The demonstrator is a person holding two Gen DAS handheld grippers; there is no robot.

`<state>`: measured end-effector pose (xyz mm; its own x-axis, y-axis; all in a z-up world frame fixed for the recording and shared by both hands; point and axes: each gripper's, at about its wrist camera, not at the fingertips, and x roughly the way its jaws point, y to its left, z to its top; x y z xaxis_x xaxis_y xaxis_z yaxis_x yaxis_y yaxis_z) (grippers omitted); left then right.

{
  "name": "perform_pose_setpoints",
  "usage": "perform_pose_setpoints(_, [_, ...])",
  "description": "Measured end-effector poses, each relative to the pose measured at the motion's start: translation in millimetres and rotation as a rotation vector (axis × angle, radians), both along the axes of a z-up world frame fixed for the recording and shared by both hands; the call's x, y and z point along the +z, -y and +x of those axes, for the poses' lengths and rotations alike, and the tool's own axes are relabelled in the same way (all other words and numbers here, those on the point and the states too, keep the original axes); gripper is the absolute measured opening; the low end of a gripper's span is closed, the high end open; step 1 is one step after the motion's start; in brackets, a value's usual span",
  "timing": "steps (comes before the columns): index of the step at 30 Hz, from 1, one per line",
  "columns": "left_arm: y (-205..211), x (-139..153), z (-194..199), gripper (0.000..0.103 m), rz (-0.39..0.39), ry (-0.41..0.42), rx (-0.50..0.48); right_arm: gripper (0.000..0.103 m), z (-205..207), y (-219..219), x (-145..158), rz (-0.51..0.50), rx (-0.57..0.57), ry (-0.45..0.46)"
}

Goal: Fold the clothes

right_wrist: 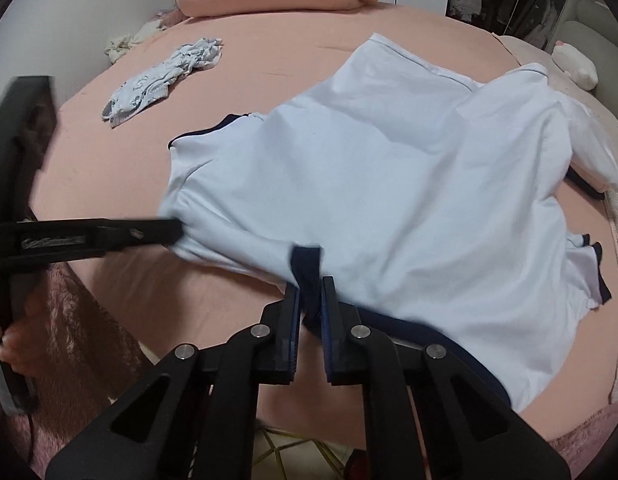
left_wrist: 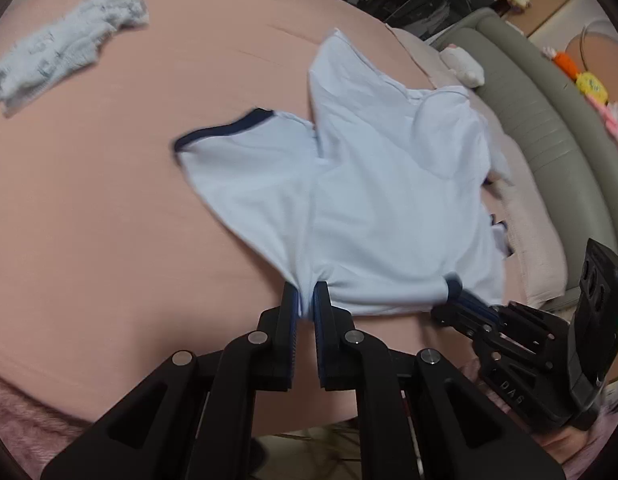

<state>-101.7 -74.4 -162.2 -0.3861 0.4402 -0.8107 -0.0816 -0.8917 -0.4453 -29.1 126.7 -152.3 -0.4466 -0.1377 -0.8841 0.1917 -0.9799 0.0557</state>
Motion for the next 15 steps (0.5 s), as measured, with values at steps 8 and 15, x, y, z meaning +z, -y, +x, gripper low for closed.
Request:
perform_pose_setpoints(8, [26.7,-10.0,2.8,0.043,0.191,0.040,0.020,0.010,13.7,-15.5,-1.2,-0.046,0.008,0.139])
perform_pose_setpoints(15, [17.5,-16.7,-14.7,0.042,0.227,0.025,0.068,0.039,-11.0,-3.5,-14.6,-0.122,0.022,0.225])
